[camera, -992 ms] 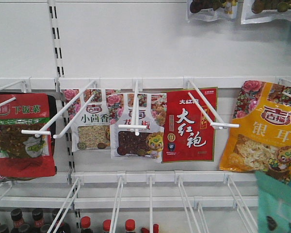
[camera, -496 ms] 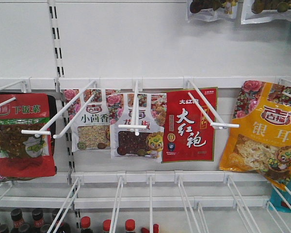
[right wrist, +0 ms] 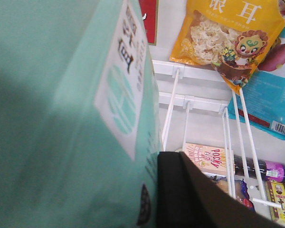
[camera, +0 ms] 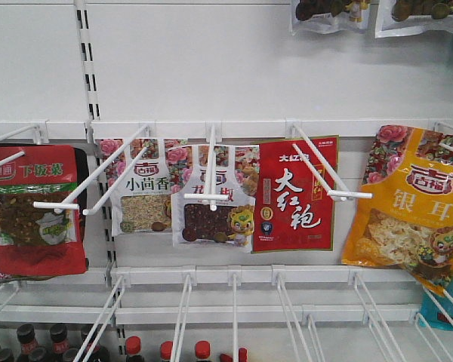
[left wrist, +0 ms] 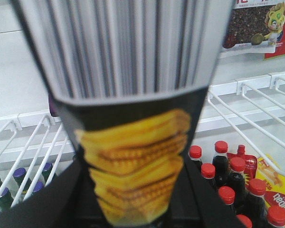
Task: Pick snacks and fruit into basket
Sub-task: 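Pull the teal bag back away from the shelf with the right gripper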
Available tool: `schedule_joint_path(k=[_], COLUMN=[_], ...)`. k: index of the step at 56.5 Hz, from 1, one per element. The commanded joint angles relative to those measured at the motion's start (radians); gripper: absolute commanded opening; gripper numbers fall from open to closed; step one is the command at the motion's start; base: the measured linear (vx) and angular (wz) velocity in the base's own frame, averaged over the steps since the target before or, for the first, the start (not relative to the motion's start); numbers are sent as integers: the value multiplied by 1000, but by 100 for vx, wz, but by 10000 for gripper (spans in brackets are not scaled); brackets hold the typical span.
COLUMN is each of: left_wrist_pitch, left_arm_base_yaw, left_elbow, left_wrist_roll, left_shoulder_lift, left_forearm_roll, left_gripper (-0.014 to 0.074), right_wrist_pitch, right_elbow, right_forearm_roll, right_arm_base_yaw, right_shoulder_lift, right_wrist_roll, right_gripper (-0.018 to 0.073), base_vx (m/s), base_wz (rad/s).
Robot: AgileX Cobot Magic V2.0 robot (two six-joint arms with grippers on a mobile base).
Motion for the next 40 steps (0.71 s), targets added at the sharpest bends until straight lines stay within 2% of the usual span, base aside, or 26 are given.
schedule_joint_path(k=[1,40], left_wrist_pitch=[-96,-96], left_arm_base_yaw=[-1,-1], left_elbow=[-36,-36], left_wrist_roll=[-2,-2], left_shoulder_lift=[6,6], left_forearm_roll=[5,5], left_gripper=[11,11], right_wrist_pitch=[-97,-97], right_elbow=[-26,-26], right_forearm_roll=[3,3], right_arm_base_yaw=[2,2], right_shoulder_lift=[6,6], right_wrist_roll=[1,2], right_gripper=[-8,-8], base_vx=[0,0], base_wz=[0,0])
